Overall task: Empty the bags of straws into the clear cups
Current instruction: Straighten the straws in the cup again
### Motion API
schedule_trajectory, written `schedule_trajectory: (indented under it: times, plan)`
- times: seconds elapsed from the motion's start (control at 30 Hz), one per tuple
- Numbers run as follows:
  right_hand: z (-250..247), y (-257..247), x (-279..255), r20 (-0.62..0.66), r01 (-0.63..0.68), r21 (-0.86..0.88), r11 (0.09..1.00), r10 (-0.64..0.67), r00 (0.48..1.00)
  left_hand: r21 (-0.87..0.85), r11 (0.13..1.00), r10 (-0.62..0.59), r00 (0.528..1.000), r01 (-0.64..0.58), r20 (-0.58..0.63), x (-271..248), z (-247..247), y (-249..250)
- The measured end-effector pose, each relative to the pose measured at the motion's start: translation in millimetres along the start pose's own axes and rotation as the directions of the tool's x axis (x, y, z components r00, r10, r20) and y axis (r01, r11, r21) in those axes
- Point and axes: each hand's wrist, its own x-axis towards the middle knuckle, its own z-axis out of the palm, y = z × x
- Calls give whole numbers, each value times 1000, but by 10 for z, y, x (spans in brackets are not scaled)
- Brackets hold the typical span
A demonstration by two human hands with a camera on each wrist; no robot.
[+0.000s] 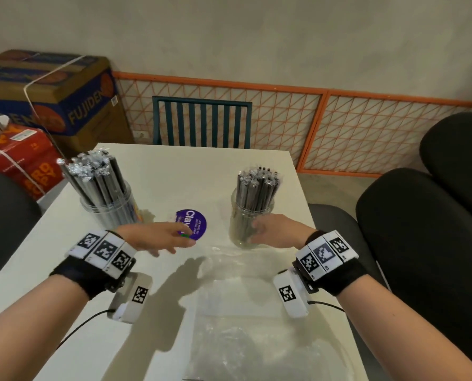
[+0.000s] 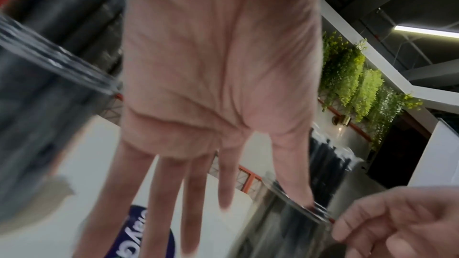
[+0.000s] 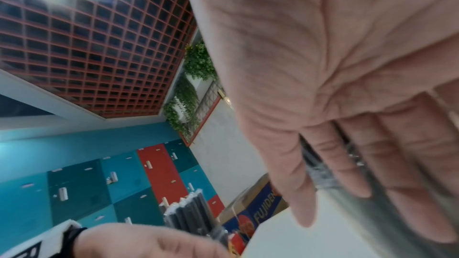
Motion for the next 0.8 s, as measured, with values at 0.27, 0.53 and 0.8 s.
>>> schedule_trajectory:
  times: [0.27,0.53,0.8]
  plan:
    - [242,-1459,746,-257,340,337,878,-262,930,349,866,-323,934,357,-153,-766,-950,-916]
    - [846,-2358,1575,-439,313,474,823,-87,894,-146,946,180,845,-289,-504,-524,-1499,-1346]
    - [605,-2470,1696,-614,463,445,767,-116,781,-165,771,376,649,-615,-662,-353,-1613,-1184]
